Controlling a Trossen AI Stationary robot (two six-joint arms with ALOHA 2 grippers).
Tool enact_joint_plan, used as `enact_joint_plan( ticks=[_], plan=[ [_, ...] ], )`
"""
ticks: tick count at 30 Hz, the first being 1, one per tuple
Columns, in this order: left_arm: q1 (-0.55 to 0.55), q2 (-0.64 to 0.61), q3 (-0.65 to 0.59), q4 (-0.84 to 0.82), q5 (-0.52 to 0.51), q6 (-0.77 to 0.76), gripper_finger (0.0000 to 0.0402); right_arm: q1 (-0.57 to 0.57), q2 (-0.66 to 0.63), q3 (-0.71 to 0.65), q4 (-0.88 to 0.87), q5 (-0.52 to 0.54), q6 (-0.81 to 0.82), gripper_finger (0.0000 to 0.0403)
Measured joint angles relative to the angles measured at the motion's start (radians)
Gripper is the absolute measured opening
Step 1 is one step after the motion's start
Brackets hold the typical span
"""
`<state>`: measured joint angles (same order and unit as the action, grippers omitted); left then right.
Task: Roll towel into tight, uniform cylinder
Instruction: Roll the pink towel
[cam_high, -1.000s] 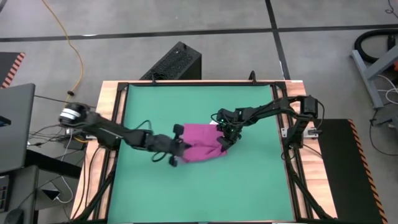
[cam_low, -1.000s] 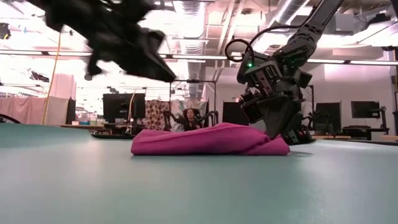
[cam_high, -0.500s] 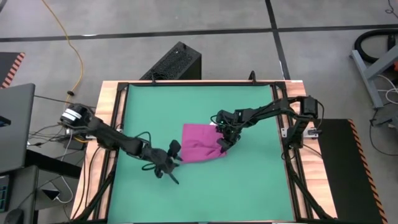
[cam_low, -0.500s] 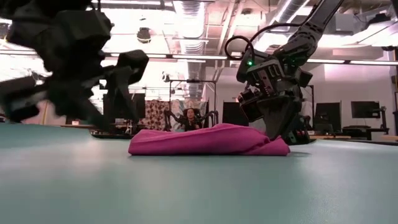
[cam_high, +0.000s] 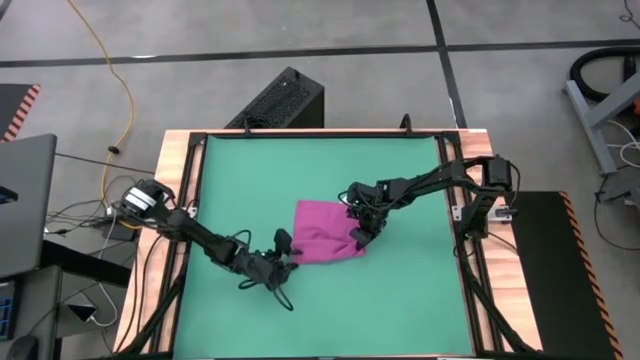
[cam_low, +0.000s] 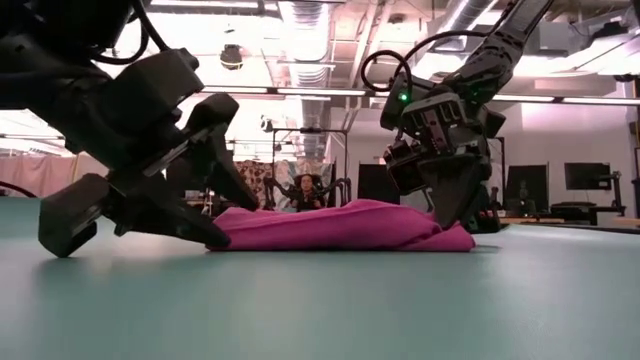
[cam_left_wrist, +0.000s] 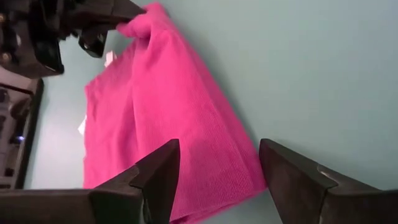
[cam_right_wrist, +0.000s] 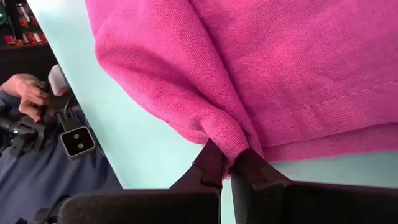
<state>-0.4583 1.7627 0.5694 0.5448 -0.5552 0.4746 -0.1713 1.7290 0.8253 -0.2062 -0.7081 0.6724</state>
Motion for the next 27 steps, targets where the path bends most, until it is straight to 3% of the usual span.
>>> enact_joint_plan(
  ticks=[14,17,25,27],
  plan=[
    [0.016,0.003,0.001,-0.117,0.021,-0.015,0.0204,0.001,0.0,0.0,0.005,0.026,0.0,0.0021],
    [0.034,0.004,0.002,-0.13,0.05,-0.036,0.017,0.001,0.0,0.0,0.006,0.026,0.0,0.0021],
    [0.067,0.004,-0.002,-0.162,0.074,-0.156,0.0024,0.001,0.0,0.0,0.007,0.027,0.0,0.0021],
    [0.06,-0.005,-0.002,-0.165,0.065,-0.172,0.0007,0.001,0.0,0.0,0.007,0.027,0.0,0.0021]
  ],
)
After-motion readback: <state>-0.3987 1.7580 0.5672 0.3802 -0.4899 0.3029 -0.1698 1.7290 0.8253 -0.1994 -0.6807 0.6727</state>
